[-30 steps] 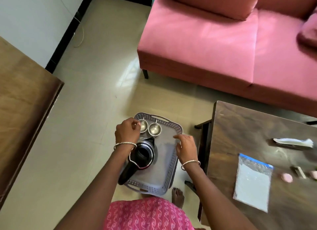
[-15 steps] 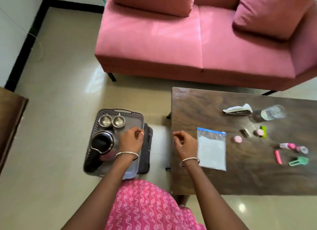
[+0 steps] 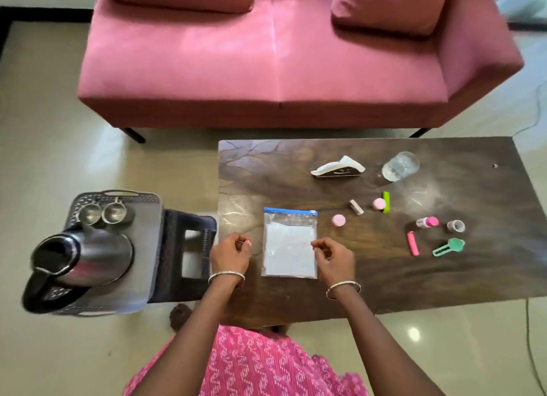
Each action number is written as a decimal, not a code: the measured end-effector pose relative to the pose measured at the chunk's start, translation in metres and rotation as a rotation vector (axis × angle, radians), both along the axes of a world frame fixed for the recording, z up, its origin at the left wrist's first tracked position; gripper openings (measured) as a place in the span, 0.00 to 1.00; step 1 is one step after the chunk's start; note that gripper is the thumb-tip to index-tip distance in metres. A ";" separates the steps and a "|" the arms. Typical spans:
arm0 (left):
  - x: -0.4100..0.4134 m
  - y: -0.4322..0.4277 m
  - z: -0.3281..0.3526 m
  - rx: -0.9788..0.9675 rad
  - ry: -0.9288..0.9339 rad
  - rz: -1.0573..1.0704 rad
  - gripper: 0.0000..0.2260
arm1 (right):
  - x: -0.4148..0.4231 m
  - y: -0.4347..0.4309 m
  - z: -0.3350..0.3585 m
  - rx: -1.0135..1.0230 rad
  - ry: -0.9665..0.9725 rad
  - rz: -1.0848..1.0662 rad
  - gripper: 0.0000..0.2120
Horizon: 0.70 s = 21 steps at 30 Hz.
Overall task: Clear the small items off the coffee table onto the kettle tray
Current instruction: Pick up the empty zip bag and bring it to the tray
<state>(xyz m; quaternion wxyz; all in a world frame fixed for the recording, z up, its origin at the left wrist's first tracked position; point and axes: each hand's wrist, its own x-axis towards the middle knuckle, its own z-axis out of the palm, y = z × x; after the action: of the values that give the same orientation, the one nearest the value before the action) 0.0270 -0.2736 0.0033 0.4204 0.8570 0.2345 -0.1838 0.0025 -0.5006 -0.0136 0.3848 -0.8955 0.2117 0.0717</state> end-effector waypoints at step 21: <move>0.042 -0.151 -0.065 0.098 0.042 -0.026 0.07 | 0.003 -0.173 -0.033 0.002 0.099 -0.223 0.08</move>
<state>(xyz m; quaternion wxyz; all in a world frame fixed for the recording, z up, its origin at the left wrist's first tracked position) 0.0695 -0.4248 -0.0618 0.3706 0.8754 0.2410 -0.1957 0.0059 -0.6735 -0.0465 0.3804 -0.8613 0.3287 0.0730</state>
